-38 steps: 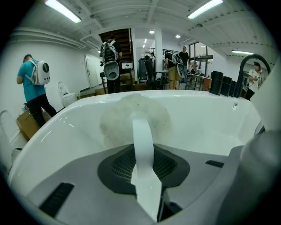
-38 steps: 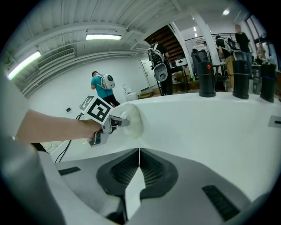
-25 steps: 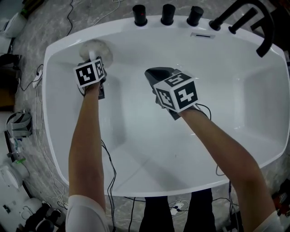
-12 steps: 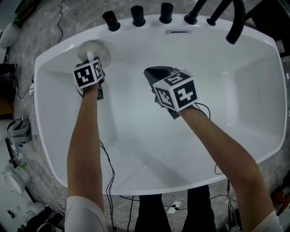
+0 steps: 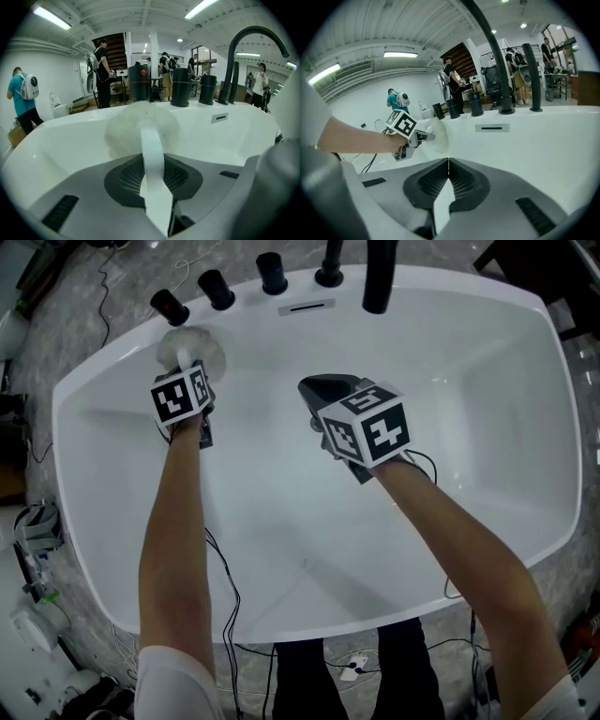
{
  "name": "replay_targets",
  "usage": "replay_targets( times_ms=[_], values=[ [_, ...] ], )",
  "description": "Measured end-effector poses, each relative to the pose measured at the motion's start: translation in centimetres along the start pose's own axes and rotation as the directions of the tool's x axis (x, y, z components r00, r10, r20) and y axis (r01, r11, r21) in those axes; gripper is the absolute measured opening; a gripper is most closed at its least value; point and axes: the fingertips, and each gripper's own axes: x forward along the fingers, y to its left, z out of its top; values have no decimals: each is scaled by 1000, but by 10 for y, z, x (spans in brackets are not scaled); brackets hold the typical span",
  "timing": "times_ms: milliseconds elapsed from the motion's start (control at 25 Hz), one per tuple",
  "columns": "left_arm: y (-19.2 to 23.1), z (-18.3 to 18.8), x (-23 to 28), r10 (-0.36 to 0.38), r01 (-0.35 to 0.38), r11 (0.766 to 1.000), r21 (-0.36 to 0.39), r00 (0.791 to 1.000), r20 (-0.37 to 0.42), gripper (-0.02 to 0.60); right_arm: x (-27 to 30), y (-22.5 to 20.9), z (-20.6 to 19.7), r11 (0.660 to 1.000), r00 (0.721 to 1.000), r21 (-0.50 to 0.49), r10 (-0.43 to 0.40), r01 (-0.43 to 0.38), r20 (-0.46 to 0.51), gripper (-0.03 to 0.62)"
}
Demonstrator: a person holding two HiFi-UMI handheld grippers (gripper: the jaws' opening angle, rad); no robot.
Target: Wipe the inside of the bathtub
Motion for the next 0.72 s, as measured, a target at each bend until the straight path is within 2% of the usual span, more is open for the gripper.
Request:
replay_targets(
  times_ms=[280,720],
  values=[
    [-75,13,8,-28,28,1000,13,1000,6,100,-46,-50,-12,1000,1000,18,-23,23,11,20],
    [-169,28,16,-62,62,997,46,998,7,101,-103,-113,-29,998,999,49,-45,43,30,20]
  ],
)
